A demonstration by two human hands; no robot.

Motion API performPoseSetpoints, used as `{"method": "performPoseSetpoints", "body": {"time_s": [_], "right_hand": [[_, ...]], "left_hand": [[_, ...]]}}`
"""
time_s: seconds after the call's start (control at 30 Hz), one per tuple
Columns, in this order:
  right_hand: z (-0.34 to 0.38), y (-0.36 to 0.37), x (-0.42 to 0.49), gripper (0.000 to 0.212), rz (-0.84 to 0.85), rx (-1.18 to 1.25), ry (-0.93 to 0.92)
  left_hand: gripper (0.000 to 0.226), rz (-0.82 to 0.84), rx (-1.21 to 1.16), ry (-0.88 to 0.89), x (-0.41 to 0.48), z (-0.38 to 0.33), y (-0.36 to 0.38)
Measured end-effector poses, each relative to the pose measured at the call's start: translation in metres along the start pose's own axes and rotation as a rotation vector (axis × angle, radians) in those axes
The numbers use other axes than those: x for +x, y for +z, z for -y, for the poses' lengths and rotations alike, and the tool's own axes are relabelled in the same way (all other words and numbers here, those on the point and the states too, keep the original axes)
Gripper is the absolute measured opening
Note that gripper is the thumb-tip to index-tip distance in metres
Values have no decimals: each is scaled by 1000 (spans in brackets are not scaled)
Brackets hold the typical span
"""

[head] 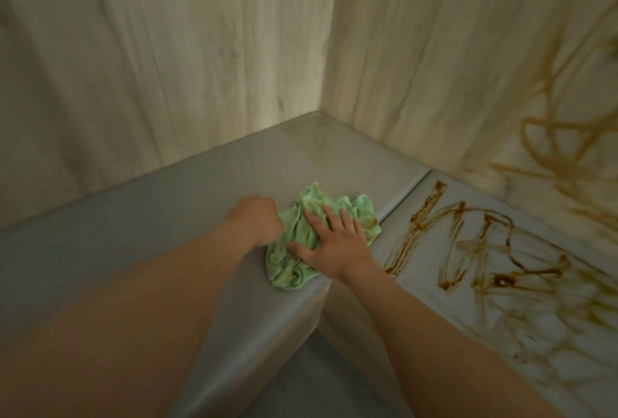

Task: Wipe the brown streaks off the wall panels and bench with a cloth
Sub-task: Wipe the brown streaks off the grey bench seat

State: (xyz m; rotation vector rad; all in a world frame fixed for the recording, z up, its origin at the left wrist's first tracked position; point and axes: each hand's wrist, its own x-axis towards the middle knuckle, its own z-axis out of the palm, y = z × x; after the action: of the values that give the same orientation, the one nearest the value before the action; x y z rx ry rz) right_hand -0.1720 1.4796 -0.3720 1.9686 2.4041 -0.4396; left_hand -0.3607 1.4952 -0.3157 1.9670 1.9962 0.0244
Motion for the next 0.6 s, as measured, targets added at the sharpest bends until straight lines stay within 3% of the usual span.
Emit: {"method": "performPoseSetpoints", "body": {"time_s": [0.27,0.5,0.6], "right_hand": [[-25,-33,41,105,115,-7,149],[-108,-63,132,117,48,89,473],[-130,-68,165,119,3,85,538]], "left_hand": [[54,71,-25,30,62,-6,-26],[44,-139,-8,-1,151,-3,-4],[49,-126,29,-55,180,-1,6]]}}
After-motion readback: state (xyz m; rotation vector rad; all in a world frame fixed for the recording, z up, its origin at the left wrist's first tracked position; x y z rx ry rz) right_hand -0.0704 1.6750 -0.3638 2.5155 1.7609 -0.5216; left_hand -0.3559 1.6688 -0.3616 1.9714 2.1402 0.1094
